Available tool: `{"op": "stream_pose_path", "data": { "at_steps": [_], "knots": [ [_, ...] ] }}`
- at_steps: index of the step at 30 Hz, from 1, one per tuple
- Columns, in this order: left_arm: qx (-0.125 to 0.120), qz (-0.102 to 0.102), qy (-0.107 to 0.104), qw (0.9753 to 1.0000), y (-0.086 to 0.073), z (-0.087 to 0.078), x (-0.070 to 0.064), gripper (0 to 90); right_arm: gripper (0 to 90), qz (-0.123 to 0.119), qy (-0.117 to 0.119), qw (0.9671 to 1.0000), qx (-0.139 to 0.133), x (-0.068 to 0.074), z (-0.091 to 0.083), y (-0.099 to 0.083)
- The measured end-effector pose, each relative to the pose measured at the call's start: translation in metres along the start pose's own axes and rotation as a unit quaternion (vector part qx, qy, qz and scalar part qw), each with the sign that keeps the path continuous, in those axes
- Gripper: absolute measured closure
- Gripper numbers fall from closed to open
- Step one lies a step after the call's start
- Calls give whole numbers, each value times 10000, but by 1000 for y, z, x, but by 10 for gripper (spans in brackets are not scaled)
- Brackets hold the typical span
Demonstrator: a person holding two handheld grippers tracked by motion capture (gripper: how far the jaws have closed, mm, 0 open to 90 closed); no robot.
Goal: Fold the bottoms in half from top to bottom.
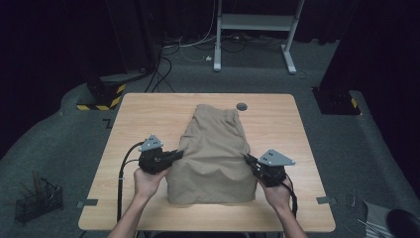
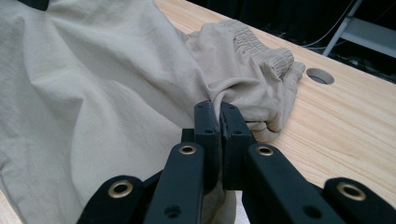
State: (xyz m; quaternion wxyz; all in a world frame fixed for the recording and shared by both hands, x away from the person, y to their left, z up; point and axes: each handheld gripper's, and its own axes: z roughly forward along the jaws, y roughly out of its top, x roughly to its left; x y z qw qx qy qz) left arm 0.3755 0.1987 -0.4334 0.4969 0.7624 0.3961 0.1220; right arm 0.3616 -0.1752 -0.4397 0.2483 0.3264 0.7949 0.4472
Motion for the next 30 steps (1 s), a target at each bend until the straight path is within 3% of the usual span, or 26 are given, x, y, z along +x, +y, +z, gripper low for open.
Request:
{"op": "stream_pose_path", "data": {
  "at_steps": [30],
  "knots": [
    [-6, 28, -92, 10000, 3, -12, -3, 859, 874, -142, 114, 9997, -135, 7, -15, 4]
  ]
}}
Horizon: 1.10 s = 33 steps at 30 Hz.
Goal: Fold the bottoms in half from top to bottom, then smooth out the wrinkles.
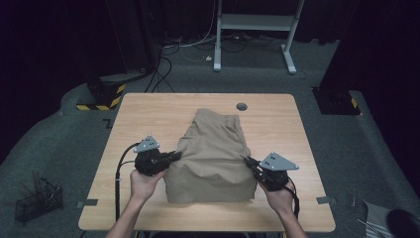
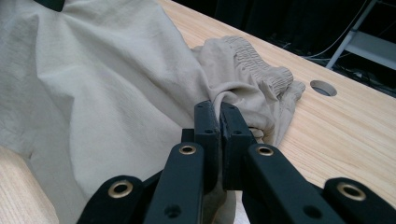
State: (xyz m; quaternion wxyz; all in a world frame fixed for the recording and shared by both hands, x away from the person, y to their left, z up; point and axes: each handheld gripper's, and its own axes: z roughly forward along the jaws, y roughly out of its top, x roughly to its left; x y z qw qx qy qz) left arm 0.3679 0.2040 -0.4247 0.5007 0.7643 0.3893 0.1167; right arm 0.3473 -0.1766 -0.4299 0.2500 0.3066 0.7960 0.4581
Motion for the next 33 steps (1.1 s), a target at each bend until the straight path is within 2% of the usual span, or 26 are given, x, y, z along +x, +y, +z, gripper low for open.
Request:
{"op": "stream_pose_path", "data": {
  "at_steps": [4, 16, 25, 33],
  "knots": [
    [32, 49, 35, 10000, 0, -2, -3, 859, 874, 5, 7, 10000, 17, 2, 1, -1],
    [-62, 243, -20, 9997, 4, -16, -15, 859, 874, -136, 18, 9998, -157, 9, -17, 3],
    [-94, 216, -56, 9997, 1, -21, -17, 858, 874, -203, 60, 9996, -191, 13, -21, 4],
    [-141, 258, -111, 9995, -1, -29, -26, 858, 874, -247, 82, 9994, -221, 17, -29, 3]
  ]
}}
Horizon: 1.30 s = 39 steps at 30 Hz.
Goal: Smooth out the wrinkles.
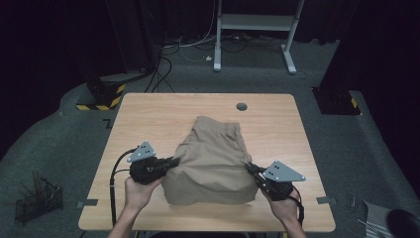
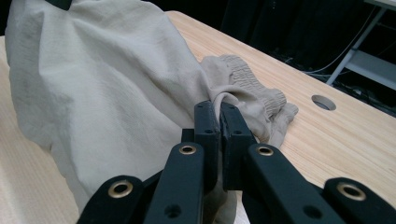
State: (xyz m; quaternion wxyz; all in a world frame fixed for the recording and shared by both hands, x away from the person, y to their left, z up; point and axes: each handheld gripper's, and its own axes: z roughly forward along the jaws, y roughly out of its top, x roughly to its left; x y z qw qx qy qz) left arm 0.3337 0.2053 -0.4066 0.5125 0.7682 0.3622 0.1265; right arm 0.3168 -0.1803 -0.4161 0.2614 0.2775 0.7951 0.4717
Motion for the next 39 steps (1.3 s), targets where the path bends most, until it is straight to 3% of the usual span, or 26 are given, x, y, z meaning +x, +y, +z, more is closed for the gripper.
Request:
{"op": "stream_pose_path", "data": {
  "at_steps": [11, 21, 39],
  "knots": [
    [-183, 170, -46, 9997, 10, -20, -11, 858, 874, -61, 54, 9995, -289, 6, -17, 11],
    [-322, 55, -8, 9995, 15, -7, 1, 858, 874, 17, -26, 9994, -338, -2, -12, 14],
    [-176, -44, 96, 9998, 23, 11, 19, 857, 874, 199, -121, 9993, -306, -17, 9, 13]
  ]
}}
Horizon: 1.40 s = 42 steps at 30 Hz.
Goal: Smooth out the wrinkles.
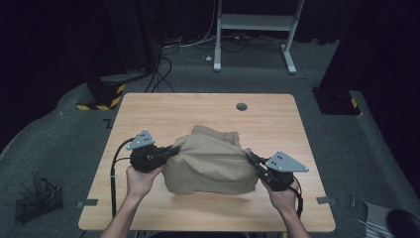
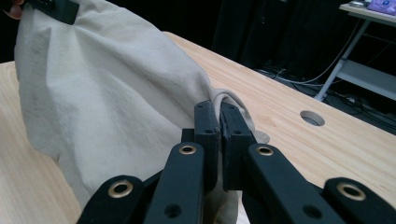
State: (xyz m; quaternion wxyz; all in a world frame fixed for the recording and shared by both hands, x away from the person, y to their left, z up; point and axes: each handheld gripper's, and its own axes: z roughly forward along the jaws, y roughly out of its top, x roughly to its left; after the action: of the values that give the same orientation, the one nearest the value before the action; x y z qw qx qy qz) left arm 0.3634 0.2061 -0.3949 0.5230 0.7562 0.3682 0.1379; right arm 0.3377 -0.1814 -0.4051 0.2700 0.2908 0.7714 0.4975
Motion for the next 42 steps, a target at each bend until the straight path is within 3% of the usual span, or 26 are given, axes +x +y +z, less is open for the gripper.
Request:
{"op": "stream_pose_path", "data": {
  "at_steps": [23, 42],
  "knots": [
    [121, 53, 122, 9998, 8, 18, 11, 856, 874, 181, -123, 9997, 138, -11, 14, -1],
    [184, -47, 262, 9995, 10, 31, 21, 856, 875, 425, -115, 9986, 283, -22, 27, 2]
  ]
}}
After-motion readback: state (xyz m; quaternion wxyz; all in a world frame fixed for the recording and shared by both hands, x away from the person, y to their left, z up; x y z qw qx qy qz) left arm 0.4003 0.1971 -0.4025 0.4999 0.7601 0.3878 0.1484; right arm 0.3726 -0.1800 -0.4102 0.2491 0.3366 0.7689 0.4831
